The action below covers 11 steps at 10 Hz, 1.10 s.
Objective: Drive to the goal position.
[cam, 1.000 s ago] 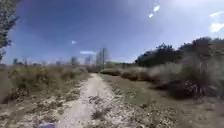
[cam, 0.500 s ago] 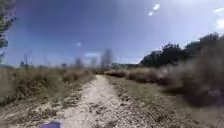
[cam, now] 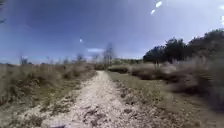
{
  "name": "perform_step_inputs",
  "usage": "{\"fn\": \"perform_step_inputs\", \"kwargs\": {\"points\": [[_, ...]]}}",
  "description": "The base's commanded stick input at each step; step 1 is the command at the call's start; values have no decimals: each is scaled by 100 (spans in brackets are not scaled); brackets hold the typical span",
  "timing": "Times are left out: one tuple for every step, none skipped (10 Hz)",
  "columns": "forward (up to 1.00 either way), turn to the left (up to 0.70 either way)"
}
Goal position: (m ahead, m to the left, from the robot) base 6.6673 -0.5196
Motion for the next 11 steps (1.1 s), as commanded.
{"fn": "perform_step_inputs", "kwargs": {"points": [[70, 0], [70, 0], [70, 0], [70, 0], [70, 0], [70, 0], [70, 0], [70, 0], [70, 0], [70, 0], [70, 0]]}}
